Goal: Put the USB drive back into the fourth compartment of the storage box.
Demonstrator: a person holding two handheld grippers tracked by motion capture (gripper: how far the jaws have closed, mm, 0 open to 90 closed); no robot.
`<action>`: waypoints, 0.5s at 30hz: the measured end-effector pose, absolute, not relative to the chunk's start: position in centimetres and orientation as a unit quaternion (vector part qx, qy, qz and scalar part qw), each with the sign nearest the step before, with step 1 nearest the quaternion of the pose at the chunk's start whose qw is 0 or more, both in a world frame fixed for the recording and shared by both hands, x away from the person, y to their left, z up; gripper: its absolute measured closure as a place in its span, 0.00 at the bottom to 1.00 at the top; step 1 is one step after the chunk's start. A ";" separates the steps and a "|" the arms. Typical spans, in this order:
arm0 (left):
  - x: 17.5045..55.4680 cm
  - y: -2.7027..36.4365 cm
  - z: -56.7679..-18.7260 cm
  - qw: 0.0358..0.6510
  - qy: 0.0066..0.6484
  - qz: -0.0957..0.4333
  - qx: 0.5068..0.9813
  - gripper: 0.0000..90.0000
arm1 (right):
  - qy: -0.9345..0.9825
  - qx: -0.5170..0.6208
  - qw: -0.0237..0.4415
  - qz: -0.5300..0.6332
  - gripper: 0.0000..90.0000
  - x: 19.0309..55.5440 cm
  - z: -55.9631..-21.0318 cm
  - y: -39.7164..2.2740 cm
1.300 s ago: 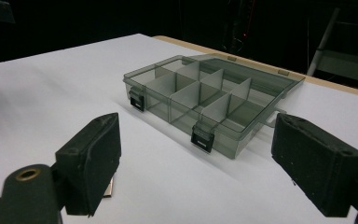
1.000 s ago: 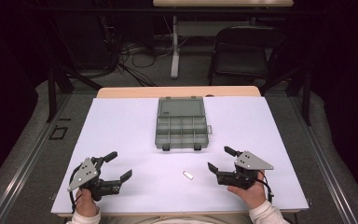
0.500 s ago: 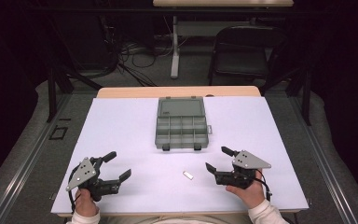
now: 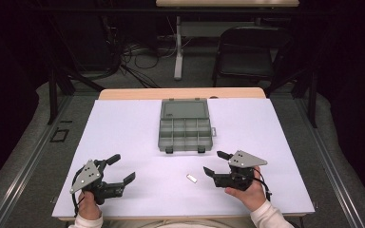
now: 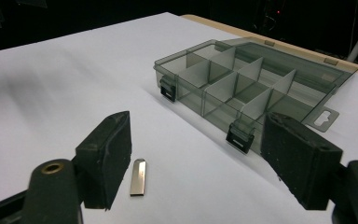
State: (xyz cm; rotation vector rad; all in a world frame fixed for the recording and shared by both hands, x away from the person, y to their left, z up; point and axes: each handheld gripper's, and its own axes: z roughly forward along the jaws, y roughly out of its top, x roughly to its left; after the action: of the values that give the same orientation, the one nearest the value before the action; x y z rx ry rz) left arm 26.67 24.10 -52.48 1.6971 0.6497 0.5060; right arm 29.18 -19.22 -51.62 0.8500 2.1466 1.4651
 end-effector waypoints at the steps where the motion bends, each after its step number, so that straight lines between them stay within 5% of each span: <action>1: 26.7 24.1 -52.5 0.587 0.278 0.217 0.729 0.17 | 0.770 0.303 0.202 0.523 0.28 29.2 -51.6 -19.1; 15: 26.7 24.1 -52.6 0.583 0.283 0.215 0.730 0.17 | 0.790 0.295 0.190 0.503 0.37 30.0 -51.0 -17.8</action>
State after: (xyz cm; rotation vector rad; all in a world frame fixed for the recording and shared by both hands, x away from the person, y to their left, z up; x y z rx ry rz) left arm 26.73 24.06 -52.61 1.7049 0.6615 0.5020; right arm 30.00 -17.81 -50.95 0.8286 2.2198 1.4128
